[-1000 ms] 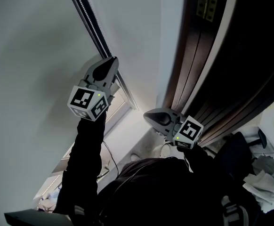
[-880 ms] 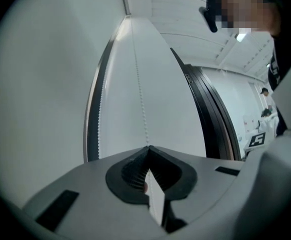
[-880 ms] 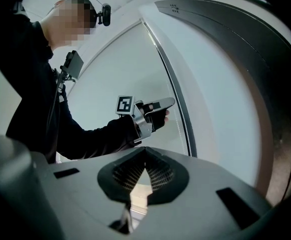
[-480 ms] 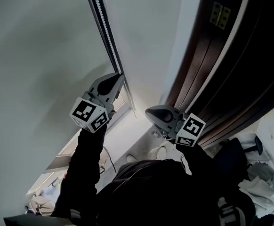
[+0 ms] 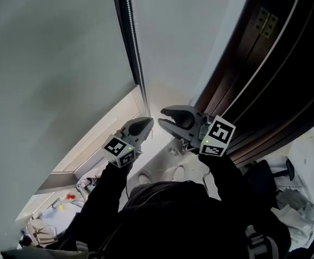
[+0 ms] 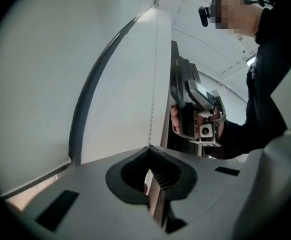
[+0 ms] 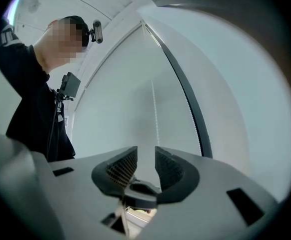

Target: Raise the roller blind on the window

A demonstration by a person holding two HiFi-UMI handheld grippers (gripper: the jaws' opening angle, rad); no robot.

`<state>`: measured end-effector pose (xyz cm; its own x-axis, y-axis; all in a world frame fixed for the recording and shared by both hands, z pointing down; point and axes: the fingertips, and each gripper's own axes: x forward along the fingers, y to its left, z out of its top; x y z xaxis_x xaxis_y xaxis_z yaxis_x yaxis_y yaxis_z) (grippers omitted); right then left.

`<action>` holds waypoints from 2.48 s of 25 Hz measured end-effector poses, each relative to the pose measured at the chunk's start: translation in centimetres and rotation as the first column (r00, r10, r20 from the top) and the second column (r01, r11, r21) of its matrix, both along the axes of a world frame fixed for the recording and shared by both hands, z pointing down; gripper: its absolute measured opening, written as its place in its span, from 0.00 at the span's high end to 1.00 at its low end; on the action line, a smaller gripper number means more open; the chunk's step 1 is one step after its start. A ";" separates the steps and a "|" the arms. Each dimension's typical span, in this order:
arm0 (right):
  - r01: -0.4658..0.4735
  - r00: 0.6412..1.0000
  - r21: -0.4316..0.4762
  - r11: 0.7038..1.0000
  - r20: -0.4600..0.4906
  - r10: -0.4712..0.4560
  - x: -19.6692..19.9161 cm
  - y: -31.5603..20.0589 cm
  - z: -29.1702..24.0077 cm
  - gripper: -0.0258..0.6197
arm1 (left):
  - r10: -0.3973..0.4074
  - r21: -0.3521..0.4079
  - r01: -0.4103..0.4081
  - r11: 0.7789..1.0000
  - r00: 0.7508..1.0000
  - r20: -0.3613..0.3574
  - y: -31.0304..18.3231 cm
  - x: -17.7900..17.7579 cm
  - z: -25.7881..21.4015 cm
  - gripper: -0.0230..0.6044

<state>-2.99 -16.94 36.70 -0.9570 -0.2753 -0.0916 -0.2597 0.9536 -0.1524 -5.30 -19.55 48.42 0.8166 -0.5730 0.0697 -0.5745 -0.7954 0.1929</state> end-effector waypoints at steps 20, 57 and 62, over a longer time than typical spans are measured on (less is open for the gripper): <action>0.140 0.988 0.080 0.987 -0.071 -0.134 -4.6 -2.3 -7.8 0.94 | -0.023 -0.014 0.023 1.000 0.999 -0.022 2.6 -0.5 3.1 0.95; 0.157 0.956 -0.155 0.975 -0.224 -0.190 -6.3 2.0 15.0 0.95 | 0.083 0.115 -0.076 0.990 0.995 -0.060 1.8 -3.2 -11.9 0.67; 0.168 0.953 -0.166 0.972 -0.225 -0.203 -6.2 2.5 15.3 0.95 | 0.102 0.142 -0.094 0.985 0.993 -0.052 1.5 -2.7 -13.4 0.67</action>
